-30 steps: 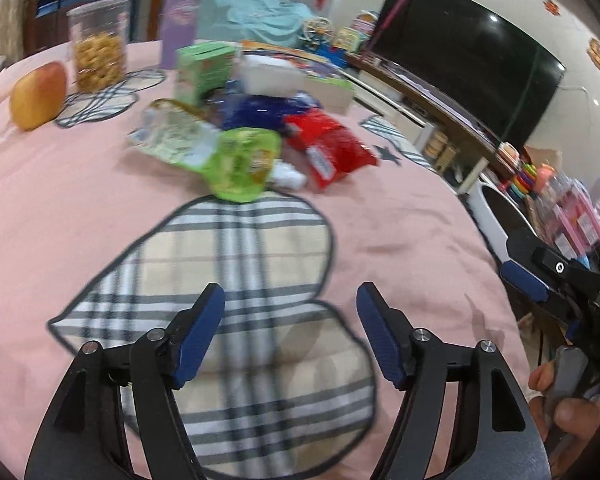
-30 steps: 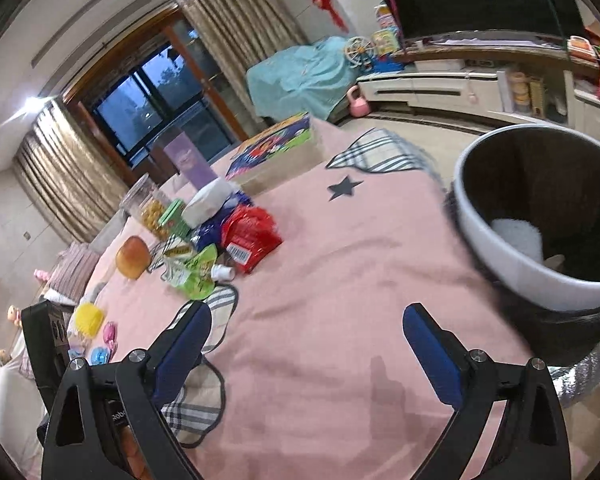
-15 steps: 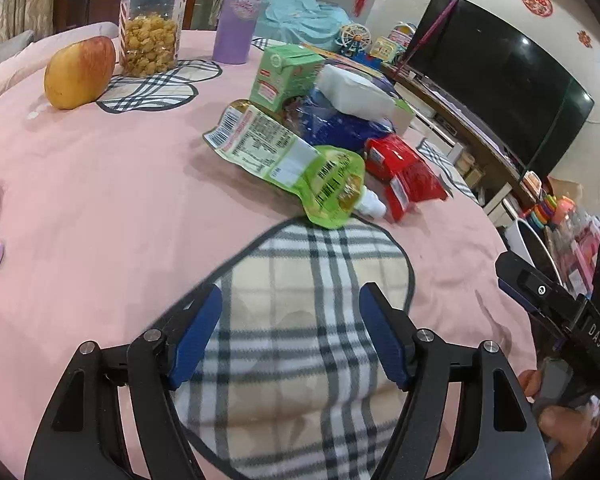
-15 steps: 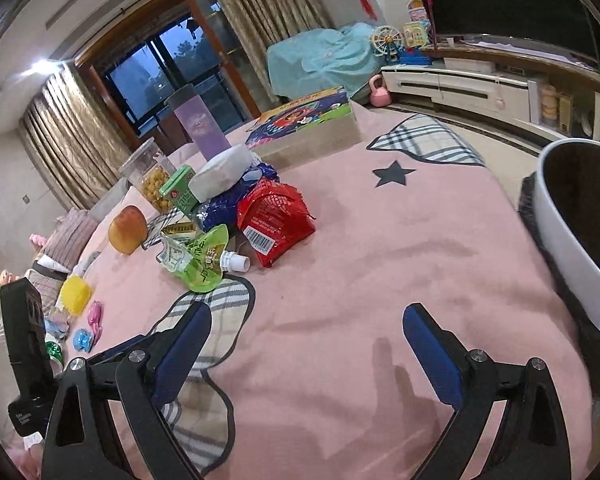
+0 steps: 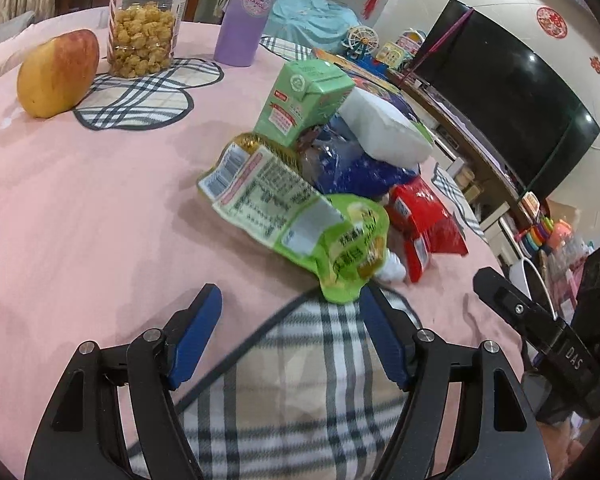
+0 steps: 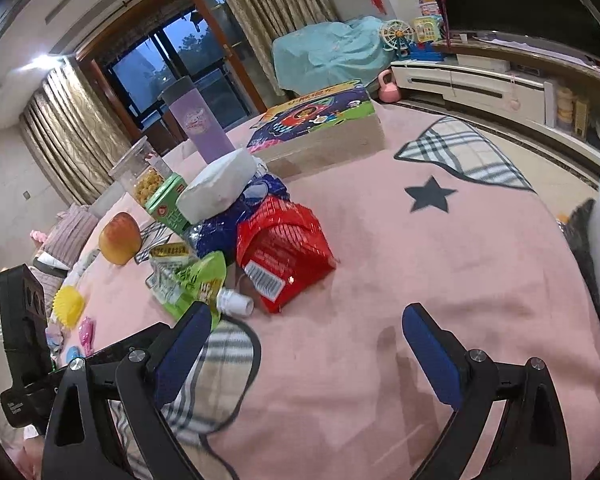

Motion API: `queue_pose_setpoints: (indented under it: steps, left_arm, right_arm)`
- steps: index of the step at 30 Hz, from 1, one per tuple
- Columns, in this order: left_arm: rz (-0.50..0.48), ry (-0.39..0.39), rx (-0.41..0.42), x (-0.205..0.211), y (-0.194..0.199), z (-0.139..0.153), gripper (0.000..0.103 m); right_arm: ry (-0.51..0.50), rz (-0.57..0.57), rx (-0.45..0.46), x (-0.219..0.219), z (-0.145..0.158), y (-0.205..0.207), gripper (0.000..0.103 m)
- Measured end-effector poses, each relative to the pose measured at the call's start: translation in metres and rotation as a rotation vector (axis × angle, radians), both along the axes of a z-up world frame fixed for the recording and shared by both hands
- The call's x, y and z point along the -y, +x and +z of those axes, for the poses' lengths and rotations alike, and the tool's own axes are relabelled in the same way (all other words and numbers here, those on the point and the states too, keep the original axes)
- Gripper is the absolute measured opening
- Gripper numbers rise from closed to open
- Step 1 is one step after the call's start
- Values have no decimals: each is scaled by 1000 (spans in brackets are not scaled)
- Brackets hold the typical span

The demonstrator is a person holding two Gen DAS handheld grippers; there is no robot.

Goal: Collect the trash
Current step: 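Grasp the yellow-green snack bag with the left tool while the right tool grasps the red chip bag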

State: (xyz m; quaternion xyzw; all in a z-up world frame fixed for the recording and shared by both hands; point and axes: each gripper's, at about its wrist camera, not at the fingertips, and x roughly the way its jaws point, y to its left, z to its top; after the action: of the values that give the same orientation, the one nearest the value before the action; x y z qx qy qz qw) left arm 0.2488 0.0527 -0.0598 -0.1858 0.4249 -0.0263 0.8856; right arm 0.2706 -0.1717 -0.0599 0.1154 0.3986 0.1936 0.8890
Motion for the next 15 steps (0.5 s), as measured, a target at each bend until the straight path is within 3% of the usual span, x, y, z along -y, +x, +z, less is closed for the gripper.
queue_pose_setpoints:
  steps: [4, 7, 9, 10, 13, 15]
  left_arm:
    - [-7, -3, 7, 0, 11, 0, 73]
    - [-20, -10, 16, 2, 17, -1, 72]
    - [-32, -16, 22, 2, 20, -2, 60]
    - [-42, -20, 20, 3, 22, -4, 50]
    - [-73, -46, 11, 4, 26, -8, 17]
    - [-73, -56, 22, 4, 25, -7, 13]
  right_arm:
    - [12, 24, -15, -8, -3, 17, 96]
    - [-3, 33, -21, -15, -6, 28, 89]
    - [-11, 36, -36, -19, -11, 36, 78]
    - [-10, 35, -49, -20, -14, 41, 75]
    - [0, 31, -68, -21, -20, 48, 50]
    - [-3, 30, -71, -22, -20, 50, 32]
